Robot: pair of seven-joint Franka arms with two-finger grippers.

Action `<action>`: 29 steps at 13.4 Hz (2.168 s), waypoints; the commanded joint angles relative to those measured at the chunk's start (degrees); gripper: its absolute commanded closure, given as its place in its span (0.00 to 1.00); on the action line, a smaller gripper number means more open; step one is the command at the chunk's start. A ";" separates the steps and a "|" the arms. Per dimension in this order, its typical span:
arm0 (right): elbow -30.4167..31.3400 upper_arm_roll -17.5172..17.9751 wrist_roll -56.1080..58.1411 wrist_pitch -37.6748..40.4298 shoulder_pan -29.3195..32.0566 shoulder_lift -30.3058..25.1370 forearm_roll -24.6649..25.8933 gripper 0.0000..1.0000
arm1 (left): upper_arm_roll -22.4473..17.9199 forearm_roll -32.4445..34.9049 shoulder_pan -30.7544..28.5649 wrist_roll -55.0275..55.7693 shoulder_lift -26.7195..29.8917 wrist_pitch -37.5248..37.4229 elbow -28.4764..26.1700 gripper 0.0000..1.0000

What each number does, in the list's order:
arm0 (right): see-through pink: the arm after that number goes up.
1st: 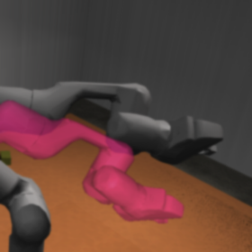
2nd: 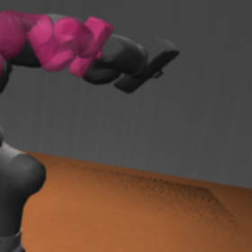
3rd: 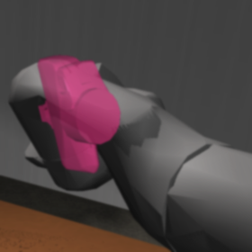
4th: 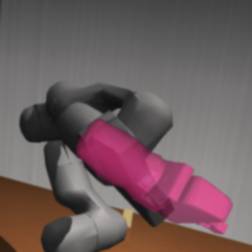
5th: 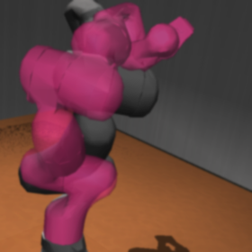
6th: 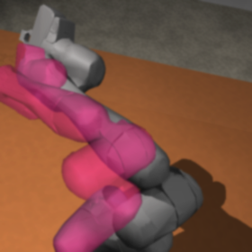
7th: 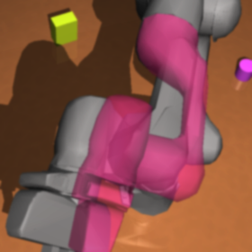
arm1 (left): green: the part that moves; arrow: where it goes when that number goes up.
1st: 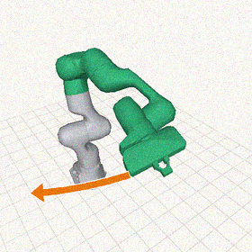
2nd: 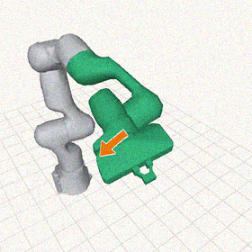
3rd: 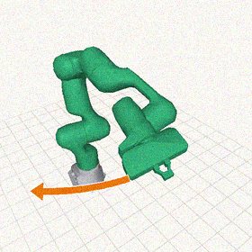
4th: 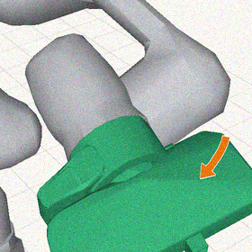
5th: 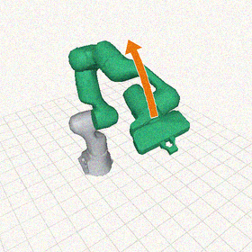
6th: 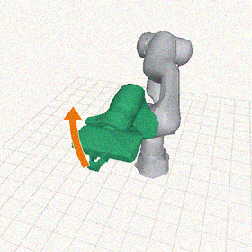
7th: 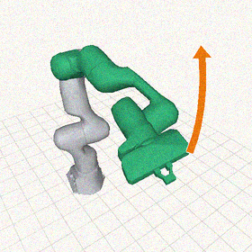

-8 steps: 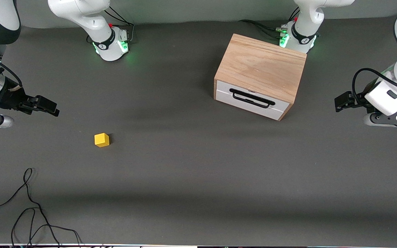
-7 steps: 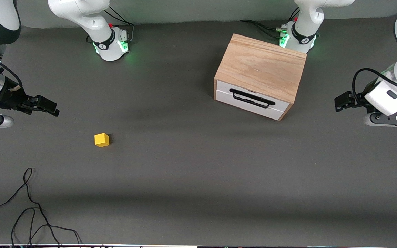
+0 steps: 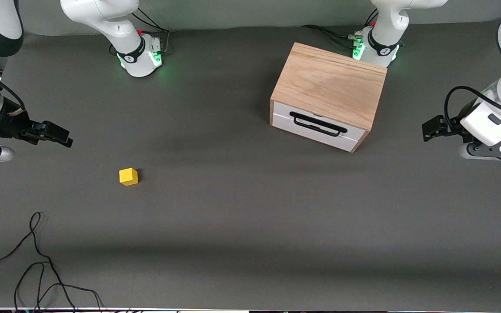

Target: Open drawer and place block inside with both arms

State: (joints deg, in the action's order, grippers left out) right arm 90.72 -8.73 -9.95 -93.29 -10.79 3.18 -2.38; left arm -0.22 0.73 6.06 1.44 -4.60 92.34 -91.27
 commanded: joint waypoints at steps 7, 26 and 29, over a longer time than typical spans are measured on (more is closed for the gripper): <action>-1.32 -0.75 -1.21 -1.02 0.50 0.16 0.19 0.00 | 0.74 -0.55 3.50 6.08 0.56 0.29 -0.66 0.00; -2.65 -1.28 -1.21 0.03 -3.54 0.42 1.77 0.00 | 1.63 -7.15 24.26 66.72 -3.04 1.88 -0.84 0.00; -2.65 -1.37 -1.13 0.04 -3.54 0.51 1.68 0.00 | 1.63 -6.44 26.28 81.56 -5.58 1.44 -0.84 0.00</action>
State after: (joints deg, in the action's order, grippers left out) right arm 89.14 -10.01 -10.14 -94.23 -14.15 3.37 -0.75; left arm 1.90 -5.89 30.24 73.72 -8.73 94.26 -91.87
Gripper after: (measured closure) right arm 0.000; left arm 0.000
